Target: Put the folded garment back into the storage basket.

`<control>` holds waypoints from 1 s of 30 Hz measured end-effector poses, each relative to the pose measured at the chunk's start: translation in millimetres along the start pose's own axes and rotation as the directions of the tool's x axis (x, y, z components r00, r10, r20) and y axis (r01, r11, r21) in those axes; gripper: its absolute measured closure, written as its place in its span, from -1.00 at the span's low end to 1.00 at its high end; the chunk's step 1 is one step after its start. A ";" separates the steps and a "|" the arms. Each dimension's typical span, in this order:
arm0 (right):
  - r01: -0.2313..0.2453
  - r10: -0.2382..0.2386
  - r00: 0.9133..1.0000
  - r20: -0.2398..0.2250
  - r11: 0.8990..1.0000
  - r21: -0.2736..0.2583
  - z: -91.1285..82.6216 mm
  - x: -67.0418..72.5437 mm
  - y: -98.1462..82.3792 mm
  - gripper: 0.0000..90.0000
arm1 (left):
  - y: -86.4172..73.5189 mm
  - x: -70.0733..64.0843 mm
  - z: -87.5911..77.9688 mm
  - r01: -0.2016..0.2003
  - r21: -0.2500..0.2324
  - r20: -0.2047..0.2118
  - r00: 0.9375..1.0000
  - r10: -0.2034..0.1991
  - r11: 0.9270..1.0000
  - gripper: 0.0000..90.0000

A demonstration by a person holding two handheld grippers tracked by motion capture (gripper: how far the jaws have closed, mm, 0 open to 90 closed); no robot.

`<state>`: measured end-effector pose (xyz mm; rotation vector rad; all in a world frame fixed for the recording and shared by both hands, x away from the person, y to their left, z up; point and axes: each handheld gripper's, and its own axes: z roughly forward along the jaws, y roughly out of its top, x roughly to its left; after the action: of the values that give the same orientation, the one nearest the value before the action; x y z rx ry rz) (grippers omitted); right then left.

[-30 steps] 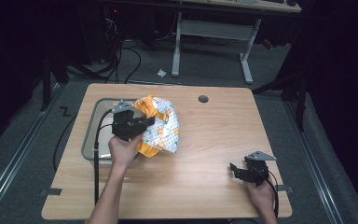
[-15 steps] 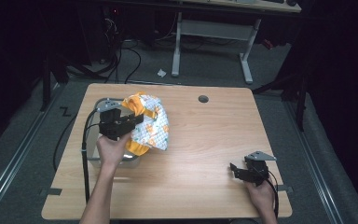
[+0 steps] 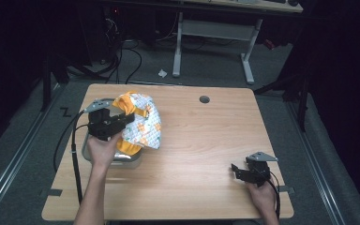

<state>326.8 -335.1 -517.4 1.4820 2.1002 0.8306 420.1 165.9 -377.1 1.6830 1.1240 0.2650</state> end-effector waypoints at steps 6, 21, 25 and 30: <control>0.000 0.000 1.000 0.000 1.000 0.000 0.0 0.0 0.0 -0.39 | 2.8 6.0 -5.5 0.004 0.007 -0.013 1.000 -0.004 1.000 0.68; 0.000 0.000 1.000 0.000 1.000 0.000 0.0 0.0 0.0 -0.39 | 0.5 28.1 -14.6 0.026 0.023 -0.055 0.998 -0.025 0.999 0.68; 0.000 0.000 1.000 0.000 1.000 0.000 0.0 0.0 0.0 -0.39 | -2.3 35.9 -11.9 0.030 0.047 -0.066 0.997 -0.027 0.998 0.68; 0.000 0.000 1.000 0.000 1.000 0.000 0.0 0.0 0.0 -0.39 | -9.1 41.6 -5.3 0.016 0.086 -0.106 0.994 -0.006 0.996 0.67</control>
<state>326.8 -335.1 -517.4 1.4823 2.0999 0.8306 433.9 201.6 -396.4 1.7556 1.2379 0.3047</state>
